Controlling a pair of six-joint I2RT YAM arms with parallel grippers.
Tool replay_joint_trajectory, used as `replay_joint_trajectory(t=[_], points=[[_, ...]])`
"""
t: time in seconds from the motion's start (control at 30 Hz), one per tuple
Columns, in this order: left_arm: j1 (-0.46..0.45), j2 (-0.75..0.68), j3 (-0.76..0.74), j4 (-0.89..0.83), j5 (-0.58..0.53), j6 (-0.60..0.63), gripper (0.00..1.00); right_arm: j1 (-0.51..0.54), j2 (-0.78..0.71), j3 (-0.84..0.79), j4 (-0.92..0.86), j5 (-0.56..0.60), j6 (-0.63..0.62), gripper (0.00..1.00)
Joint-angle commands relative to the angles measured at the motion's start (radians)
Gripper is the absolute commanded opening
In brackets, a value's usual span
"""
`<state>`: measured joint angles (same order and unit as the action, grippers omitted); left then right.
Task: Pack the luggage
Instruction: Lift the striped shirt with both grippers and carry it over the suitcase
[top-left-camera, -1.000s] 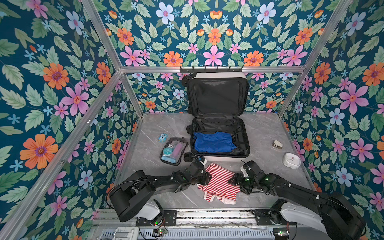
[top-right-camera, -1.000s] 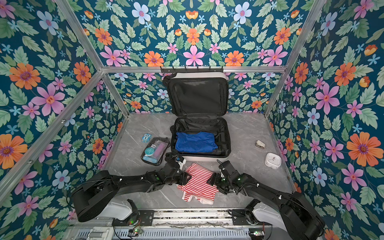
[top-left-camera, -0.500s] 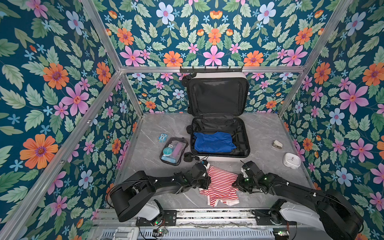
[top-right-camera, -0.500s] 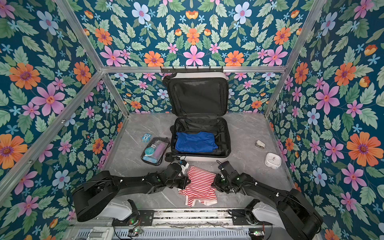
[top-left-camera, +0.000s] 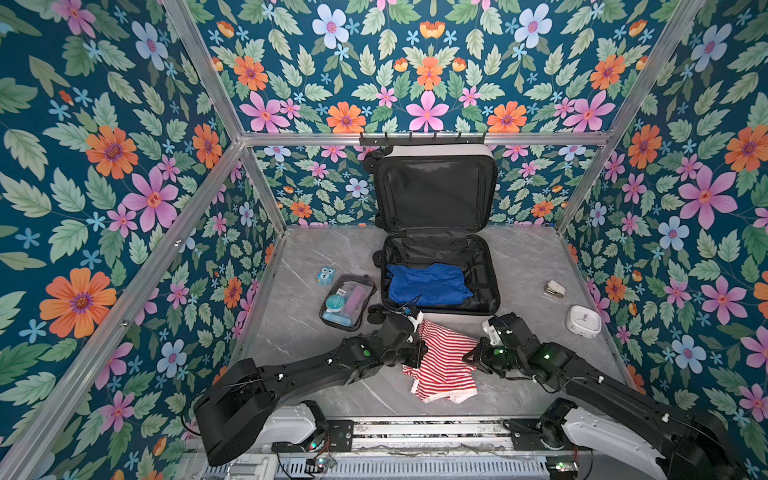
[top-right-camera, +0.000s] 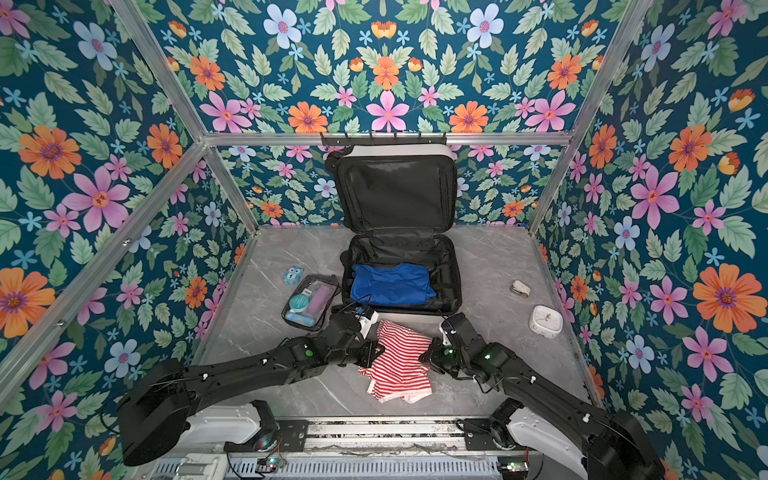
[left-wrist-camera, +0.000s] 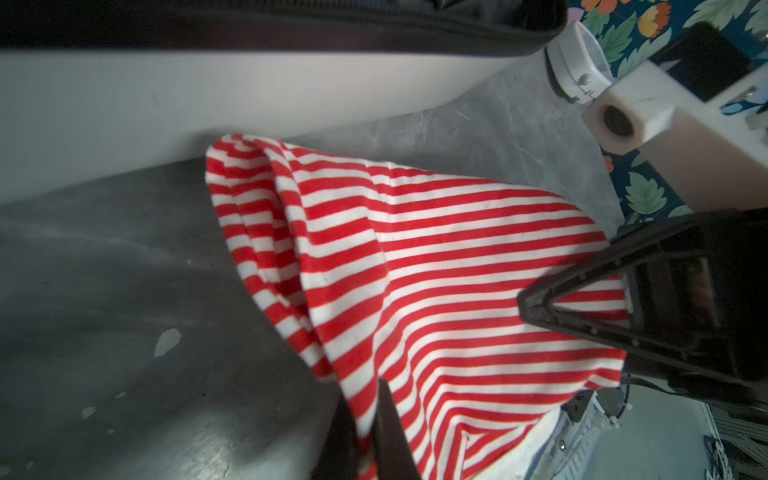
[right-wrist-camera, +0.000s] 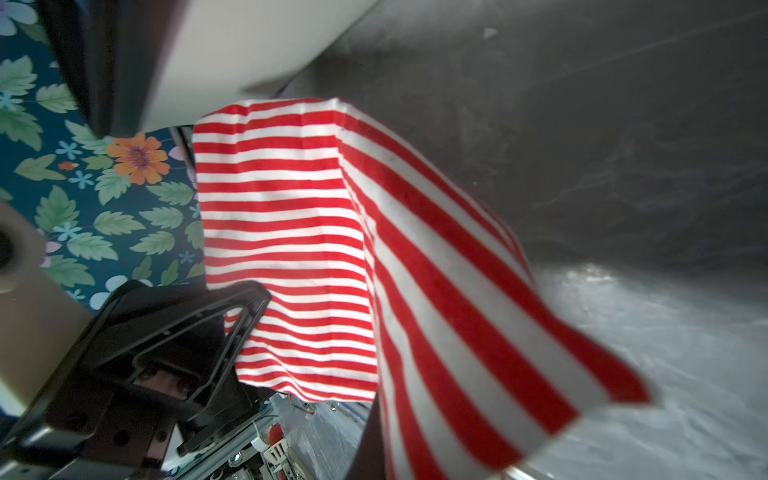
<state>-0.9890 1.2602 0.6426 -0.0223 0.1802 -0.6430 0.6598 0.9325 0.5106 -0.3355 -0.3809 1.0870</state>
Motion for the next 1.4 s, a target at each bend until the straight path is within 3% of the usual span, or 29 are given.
replay_joint_trajectory(t=[0.0,0.33,0.47,0.73,1.0,1.37], points=[[0.000,-0.025,0.050,-0.092,-0.051,0.037,0.00,0.001,-0.020,0.055,-0.091,-0.006,-0.037,0.00],[0.006,-0.059,0.275,-0.277,-0.183,0.102,0.00,0.000,0.072,0.393,-0.260,0.001,-0.165,0.00],[0.049,-0.040,0.384,-0.317,-0.228,0.170,0.00,-0.022,0.155,0.555,-0.300,0.011,-0.241,0.00],[0.199,0.122,0.629,-0.323,-0.219,0.320,0.00,-0.152,0.392,0.796,-0.216,-0.131,-0.312,0.00],[0.340,0.305,0.832,-0.335,-0.153,0.401,0.00,-0.188,0.687,1.049,-0.223,-0.215,-0.367,0.00],[0.411,0.487,0.836,-0.250,-0.072,0.417,0.00,-0.285,0.951,1.125,-0.221,-0.253,-0.408,0.00]])
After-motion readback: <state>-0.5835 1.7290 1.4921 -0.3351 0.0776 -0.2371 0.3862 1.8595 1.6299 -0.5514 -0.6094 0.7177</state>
